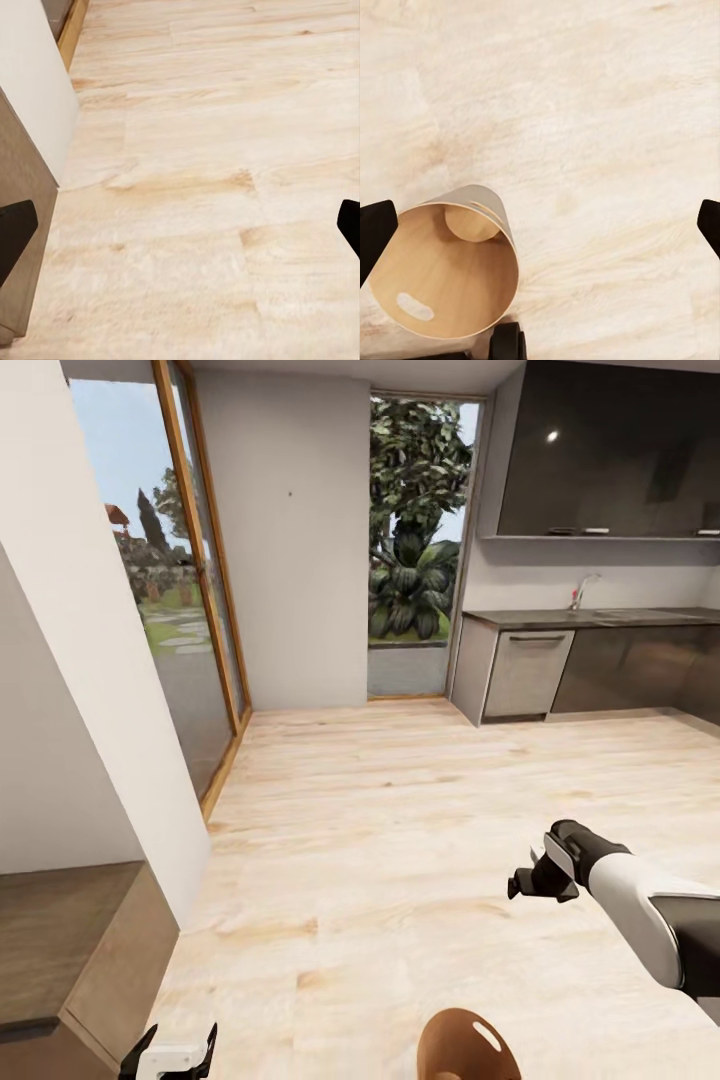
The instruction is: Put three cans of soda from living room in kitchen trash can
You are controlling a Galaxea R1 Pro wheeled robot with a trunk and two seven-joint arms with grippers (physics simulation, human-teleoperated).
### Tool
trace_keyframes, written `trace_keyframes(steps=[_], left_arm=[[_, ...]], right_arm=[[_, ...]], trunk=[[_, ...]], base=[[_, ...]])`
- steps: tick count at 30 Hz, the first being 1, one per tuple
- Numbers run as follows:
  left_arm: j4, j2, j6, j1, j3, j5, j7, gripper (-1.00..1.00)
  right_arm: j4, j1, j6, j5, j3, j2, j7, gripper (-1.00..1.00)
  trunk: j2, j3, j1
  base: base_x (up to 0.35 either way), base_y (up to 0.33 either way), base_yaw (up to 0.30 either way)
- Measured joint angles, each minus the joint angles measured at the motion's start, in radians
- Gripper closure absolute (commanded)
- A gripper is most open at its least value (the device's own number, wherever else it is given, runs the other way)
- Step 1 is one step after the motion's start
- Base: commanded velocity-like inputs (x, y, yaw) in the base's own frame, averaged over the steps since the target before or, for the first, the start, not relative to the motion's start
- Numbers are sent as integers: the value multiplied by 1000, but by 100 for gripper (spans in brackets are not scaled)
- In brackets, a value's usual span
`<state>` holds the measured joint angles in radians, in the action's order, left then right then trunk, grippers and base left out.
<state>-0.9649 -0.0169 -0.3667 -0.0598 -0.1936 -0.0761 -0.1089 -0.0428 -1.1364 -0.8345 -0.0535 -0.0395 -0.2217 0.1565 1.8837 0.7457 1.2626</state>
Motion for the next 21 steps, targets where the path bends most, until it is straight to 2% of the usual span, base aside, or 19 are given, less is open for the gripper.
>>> trace_keyframes(steps=[21], left_arm=[[0, 0, 0, 0, 0, -1, 0, -100]], right_arm=[[0, 3, 0, -4, 0, 2, 0, -100]], trunk=[[147, 66, 81]], base=[[0, 0, 0]])
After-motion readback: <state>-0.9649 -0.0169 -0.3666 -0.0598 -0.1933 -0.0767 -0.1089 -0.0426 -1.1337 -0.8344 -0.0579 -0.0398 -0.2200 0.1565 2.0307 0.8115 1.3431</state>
